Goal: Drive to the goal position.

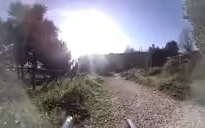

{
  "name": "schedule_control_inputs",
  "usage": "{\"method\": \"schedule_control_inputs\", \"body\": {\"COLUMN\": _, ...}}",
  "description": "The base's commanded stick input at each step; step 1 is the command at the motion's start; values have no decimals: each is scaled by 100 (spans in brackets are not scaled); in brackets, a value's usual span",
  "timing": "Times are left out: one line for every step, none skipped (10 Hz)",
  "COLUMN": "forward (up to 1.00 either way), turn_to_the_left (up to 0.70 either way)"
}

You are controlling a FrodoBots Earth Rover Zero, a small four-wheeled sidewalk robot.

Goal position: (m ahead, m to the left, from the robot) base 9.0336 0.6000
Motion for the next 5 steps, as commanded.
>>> {"method": "schedule_control_inputs", "body": {"forward": 50, "turn_to_the_left": -13}}
{"method": "schedule_control_inputs", "body": {"forward": 50, "turn_to_the_left": -45}}
{"method": "schedule_control_inputs", "body": {"forward": 50, "turn_to_the_left": -50}}
{"method": "schedule_control_inputs", "body": {"forward": 50, "turn_to_the_left": -50}}
{"method": "schedule_control_inputs", "body": {"forward": 50, "turn_to_the_left": -49}}
